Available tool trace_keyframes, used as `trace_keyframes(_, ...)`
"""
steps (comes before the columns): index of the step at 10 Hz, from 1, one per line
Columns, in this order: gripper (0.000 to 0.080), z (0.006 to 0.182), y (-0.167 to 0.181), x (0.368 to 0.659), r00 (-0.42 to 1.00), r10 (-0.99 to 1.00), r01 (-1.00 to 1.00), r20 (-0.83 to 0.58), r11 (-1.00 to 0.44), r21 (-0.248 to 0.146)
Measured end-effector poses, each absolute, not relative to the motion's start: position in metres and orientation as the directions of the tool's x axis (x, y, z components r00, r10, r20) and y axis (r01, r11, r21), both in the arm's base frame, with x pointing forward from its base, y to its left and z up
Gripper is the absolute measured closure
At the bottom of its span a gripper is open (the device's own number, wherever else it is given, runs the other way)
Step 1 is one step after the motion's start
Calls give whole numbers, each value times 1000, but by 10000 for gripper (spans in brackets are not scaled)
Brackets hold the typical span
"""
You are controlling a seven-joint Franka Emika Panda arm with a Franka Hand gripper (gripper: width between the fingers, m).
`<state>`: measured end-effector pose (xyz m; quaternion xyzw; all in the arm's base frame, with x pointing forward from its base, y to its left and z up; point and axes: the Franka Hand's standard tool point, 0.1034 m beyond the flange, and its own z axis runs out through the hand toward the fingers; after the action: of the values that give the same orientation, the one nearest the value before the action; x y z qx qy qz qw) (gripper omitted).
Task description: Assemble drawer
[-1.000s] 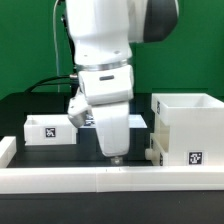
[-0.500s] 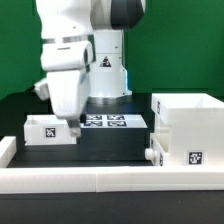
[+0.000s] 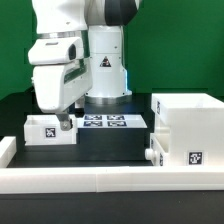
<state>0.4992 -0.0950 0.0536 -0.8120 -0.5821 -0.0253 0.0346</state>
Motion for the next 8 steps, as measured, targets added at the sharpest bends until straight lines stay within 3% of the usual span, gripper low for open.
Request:
trace_keyframes(3,151,54,-95,498,513,855,858,78,-512,-38)
trace_keyframes(5,151,59,-99,476,725,683,685,90,-728,1)
trace_keyframes(8,151,59,-101,469,848,522,525,95,-851,-9)
